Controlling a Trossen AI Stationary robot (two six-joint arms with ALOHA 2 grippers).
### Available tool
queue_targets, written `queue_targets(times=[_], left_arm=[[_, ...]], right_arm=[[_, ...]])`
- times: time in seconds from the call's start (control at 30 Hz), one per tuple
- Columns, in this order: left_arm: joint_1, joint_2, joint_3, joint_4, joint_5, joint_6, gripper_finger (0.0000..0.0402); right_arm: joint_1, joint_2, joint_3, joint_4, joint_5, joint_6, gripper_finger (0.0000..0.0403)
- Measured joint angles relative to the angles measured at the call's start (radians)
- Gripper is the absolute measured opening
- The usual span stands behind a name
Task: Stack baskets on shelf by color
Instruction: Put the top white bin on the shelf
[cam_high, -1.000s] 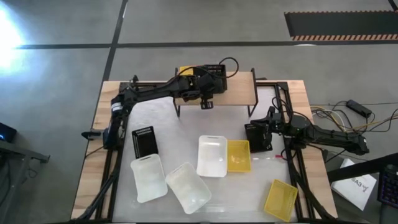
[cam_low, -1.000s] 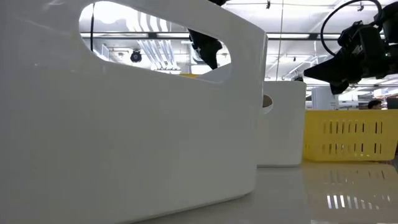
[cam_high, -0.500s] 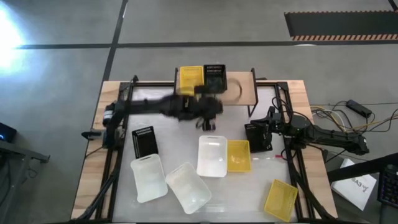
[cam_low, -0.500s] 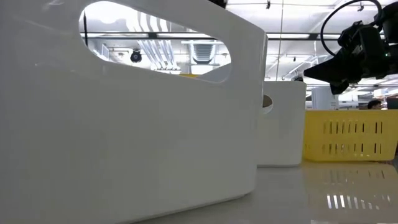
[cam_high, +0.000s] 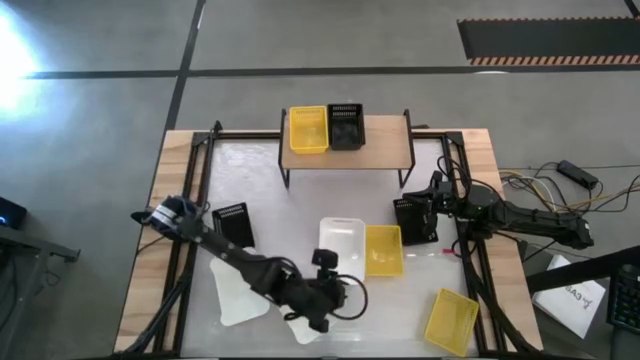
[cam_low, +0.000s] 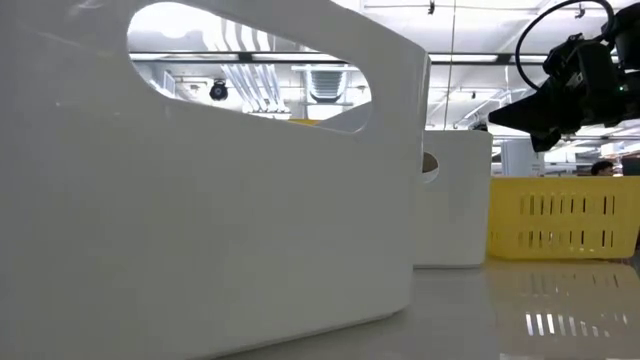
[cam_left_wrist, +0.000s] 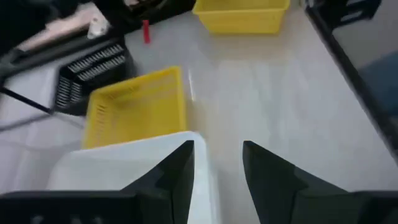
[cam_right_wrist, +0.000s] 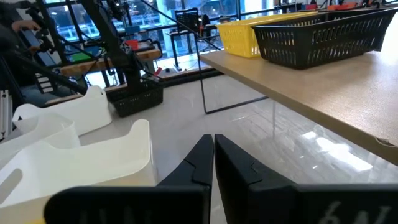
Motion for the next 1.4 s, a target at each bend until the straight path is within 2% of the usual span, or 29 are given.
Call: queue_targets(times=[0.17, 0.3, 0.47, 0.9, 1.03, 1.2, 1.33, 1.4], left_arm=[[0.029, 0.010, -0.077, 0.052, 0.009, -0.102, 0.0134], [0.059, 0.031, -0.094, 0.097, 0.099, -0.138, 0.0172], [0.068, 0.054, -0.097, 0.073, 0.103, -0.152, 0.0210], [0.070, 0.060, -0.132, 0.078, 0.104, -0.163, 0.0214], [0.080, 0.061, -0.165, 0.092, 0.123, -0.163, 0.0195], [0.109, 0.060, -0.217, 0.151, 0.147, -0.172, 0.0138], [0.134, 0.060, -0.240, 0.214, 0.211, -0.155, 0.0086], [0.143, 0.060, -0.240, 0.217, 0.232, -0.153, 0.0057]], right_arm=[[0.000, 0.000, 0.000, 0.000, 0.000, 0.000, 0.0009], [0.000, 0.000, 0.000, 0.001, 0.000, 0.000, 0.0009], [0.000, 0.000, 0.000, 0.000, 0.000, 0.000, 0.0009], [0.000, 0.000, 0.000, 0.000, 0.000, 0.000, 0.0009], [0.000, 0.000, 0.000, 0.000, 0.000, 0.000, 0.0009], [0.000, 0.000, -0.001, 0.028, 0.000, 0.012, 0.0009], [0.000, 0.000, -0.001, 0.039, -0.006, 0.220, 0.0009], [0.000, 0.002, -0.001, 0.041, -0.001, 0.274, 0.0009]])
